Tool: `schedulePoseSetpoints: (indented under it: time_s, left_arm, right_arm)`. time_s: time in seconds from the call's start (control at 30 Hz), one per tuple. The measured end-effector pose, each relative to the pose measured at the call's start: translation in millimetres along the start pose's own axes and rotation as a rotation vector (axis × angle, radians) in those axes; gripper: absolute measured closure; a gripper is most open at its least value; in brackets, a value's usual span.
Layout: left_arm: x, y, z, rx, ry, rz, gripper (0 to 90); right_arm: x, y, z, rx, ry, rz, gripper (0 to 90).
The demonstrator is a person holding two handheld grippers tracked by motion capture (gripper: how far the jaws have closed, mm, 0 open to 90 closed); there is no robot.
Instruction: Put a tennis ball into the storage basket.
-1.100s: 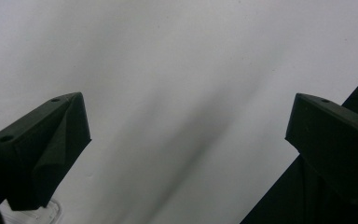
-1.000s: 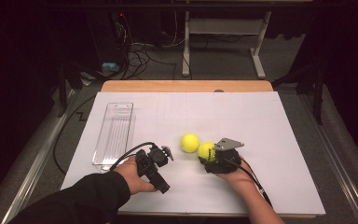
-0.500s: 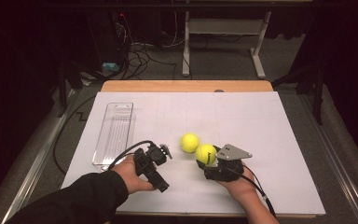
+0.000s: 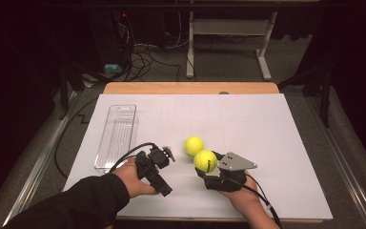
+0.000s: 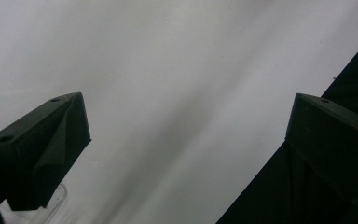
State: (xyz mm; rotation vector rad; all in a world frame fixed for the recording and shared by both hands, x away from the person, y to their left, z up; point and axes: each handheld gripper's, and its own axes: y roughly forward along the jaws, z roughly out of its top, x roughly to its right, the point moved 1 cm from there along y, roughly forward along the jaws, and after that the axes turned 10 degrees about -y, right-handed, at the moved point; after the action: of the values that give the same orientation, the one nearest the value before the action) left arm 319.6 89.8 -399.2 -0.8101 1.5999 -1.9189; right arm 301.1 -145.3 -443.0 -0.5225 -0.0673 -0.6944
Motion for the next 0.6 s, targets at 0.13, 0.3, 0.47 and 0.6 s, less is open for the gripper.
schedulePoseSetpoints:
  time_s: [0.13, 0.3, 0.47, 0.6]
  left_arm:
    - [-1.0, -2.5, -0.4, 0.004, -0.001, -0.003, 0.6]
    - [-1.9, -6.4, -0.9, 0.012, -0.004, -0.006, 0.6]
    - [-2.7, -14.5, -1.5, 0.027, -0.011, -0.012, 0.6]
    - [-3.9, -18.8, -1.7, 0.032, -0.015, -0.012, 0.6]
  right_arm:
    - [-5.5, 4.5, 0.8, -0.002, -0.009, 0.007, 27.5]
    - [-11.8, 10.6, 1.9, -0.004, -0.025, 0.025, 27.5]
    - [-22.3, 21.6, 2.7, -0.011, -0.034, 0.051, 27.5]
    - [-29.1, 28.2, 2.8, -0.010, -0.041, 0.071, 27.5]
